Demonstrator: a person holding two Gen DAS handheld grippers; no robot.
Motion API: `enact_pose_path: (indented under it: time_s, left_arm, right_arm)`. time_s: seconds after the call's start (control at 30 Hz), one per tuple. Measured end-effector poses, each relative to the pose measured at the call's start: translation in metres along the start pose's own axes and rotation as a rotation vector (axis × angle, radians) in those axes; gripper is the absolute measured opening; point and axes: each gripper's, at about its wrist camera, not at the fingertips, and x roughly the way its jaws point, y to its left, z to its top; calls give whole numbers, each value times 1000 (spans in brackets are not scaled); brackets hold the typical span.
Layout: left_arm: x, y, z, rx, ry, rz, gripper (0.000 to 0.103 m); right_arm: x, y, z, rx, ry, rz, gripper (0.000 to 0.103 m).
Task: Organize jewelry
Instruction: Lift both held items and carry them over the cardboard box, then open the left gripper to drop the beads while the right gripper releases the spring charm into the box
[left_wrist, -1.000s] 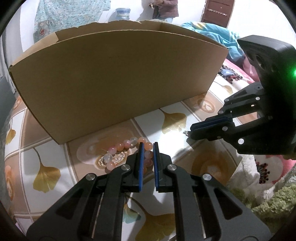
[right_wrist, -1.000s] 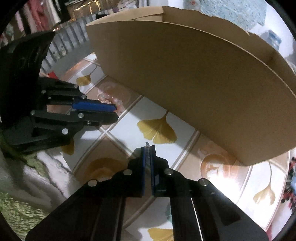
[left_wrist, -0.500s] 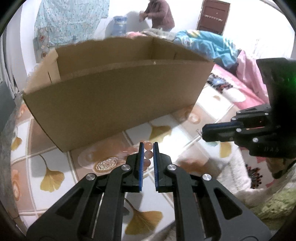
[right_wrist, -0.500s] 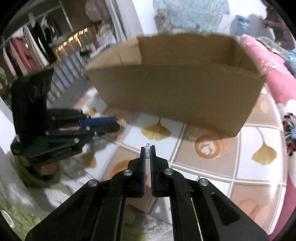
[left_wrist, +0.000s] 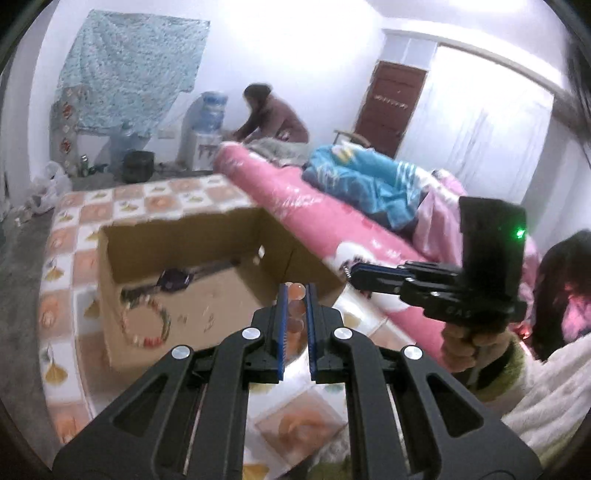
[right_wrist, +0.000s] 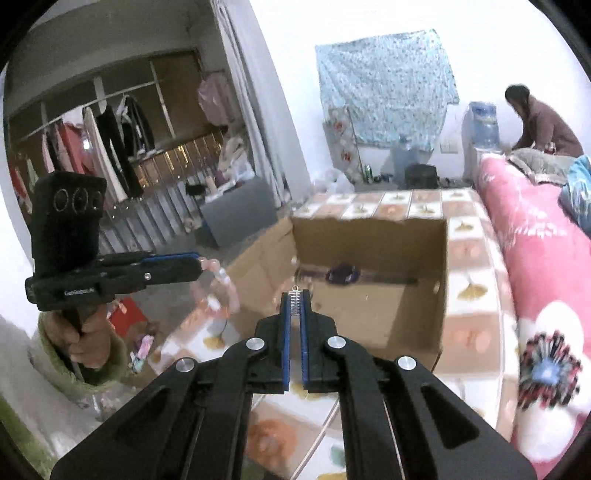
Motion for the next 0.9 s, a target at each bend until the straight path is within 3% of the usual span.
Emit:
enact_pose_path:
  time_s: [0.13,0.4,0.5,0.7,0.77,0.9]
  left_arm:
    - [41,9,26,-32,80,-24,8]
    - [167,22,60,-32,400,-21,8]
    - [209,34,60,-45,500,20,8]
    - [269,50,60,-21,598,116,8]
    - [289,52,54,28,648,165,9]
    - [303,65,42,-18,738,146,15]
  right_arm:
    - [8,-19,18,39,-16,-3,5]
    - [-6,-51,9,103,-53,-58,5]
    - [-9,-62,3,134,-68,-58,5]
    - [-5,-84,-5,179,-60,-46,5]
    - [-5,-88,-6,184,-60,-50,5]
    - [-2,-94,-8,201,-49,-49,5]
